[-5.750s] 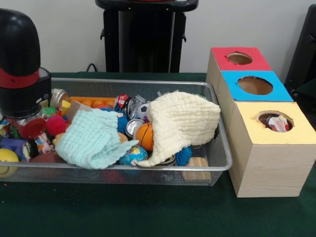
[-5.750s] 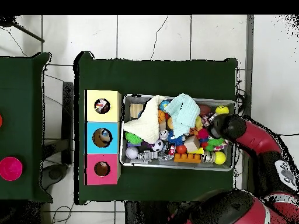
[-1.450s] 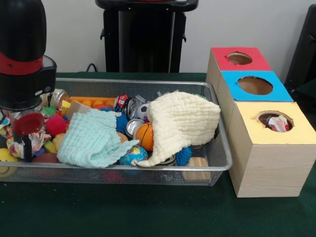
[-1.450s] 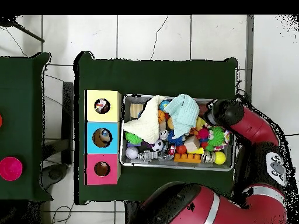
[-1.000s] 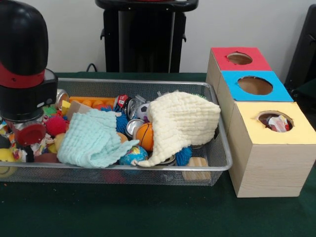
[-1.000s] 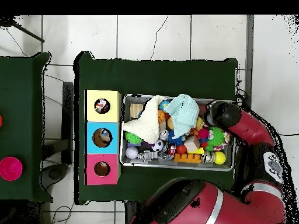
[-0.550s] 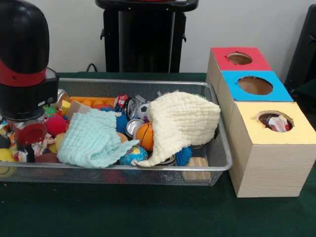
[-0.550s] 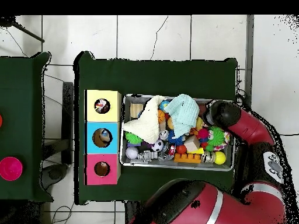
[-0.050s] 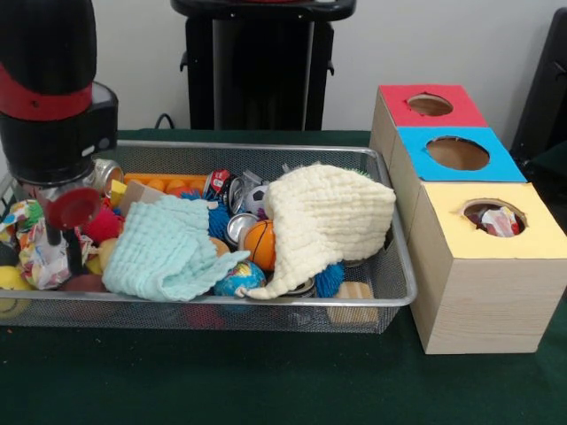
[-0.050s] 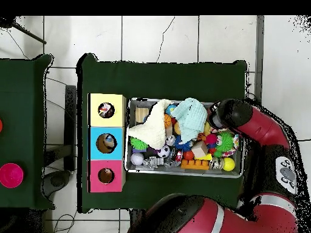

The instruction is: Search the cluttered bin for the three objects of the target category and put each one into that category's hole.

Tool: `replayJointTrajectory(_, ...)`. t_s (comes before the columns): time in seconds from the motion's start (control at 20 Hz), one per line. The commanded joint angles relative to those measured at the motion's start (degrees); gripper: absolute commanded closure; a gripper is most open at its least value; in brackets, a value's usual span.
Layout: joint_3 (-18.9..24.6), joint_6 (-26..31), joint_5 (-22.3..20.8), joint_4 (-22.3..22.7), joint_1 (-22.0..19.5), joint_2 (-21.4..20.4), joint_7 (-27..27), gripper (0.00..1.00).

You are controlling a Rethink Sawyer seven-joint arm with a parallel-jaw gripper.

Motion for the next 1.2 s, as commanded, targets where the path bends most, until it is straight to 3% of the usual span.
replayJointTrajectory(0.05, -0.41, 13.70, 0.01, -2.11, 1.27, -5.56, 6.00, 0.00)
replayJointTrajectory(0.35, 2.01, 4.98, -0.36, 0.57, -0.41, -2.78, 5.20, 0.00)
replayJointTrajectory(0.65, 3.05, 3.88, -0.44, -3.28, -1.91, 1.68, 4.44, 0.00)
replayJointTrajectory(1.2, 4.22, 0.40, -0.08, -4.39, -1.07, 6.41, 5.18, 0.00)
